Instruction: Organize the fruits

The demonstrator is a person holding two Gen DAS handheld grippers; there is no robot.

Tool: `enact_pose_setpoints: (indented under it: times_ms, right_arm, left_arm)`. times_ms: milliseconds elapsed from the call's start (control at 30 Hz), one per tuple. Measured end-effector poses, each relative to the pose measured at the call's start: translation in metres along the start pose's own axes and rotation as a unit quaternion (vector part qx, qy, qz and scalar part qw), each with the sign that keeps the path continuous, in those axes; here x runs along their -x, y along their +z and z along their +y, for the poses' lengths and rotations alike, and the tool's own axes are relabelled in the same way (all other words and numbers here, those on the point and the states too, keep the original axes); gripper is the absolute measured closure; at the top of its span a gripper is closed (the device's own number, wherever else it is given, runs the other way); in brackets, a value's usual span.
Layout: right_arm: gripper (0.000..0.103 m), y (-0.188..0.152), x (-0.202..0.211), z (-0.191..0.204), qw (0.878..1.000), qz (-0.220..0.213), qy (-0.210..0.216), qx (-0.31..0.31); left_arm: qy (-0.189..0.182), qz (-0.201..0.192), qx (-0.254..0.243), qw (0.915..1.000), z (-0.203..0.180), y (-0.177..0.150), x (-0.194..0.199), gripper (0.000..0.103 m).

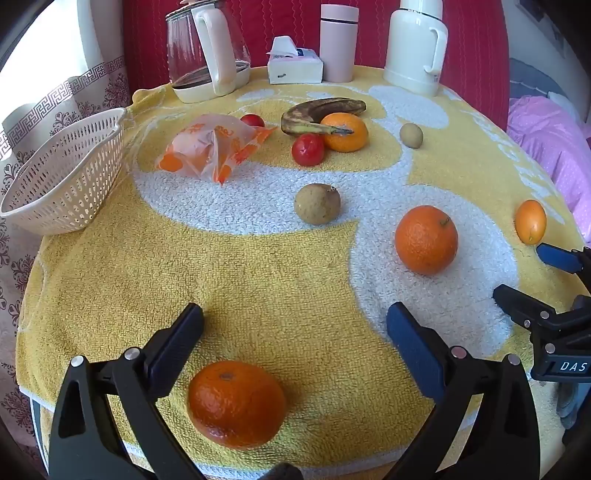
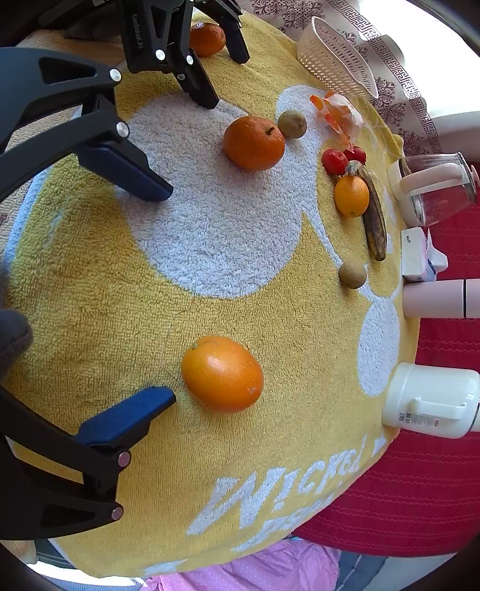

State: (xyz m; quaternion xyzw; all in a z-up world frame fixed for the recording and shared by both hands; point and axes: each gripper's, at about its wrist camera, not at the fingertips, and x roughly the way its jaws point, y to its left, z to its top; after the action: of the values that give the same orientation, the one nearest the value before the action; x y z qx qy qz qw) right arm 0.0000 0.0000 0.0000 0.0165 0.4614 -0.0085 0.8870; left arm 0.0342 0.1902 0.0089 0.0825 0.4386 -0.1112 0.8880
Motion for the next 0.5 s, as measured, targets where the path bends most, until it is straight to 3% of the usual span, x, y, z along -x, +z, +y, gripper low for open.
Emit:
enact_pose_setpoints:
  times_ms: [500]
  right_arm:
    - [0.005,0.0,0.0001,-0.0001,1.0,-0.001,0.0,0.0]
  left_arm:
    - [0.0,-0.002,0.0,1.0,0.0004,0.0003,-0.0006,0.002]
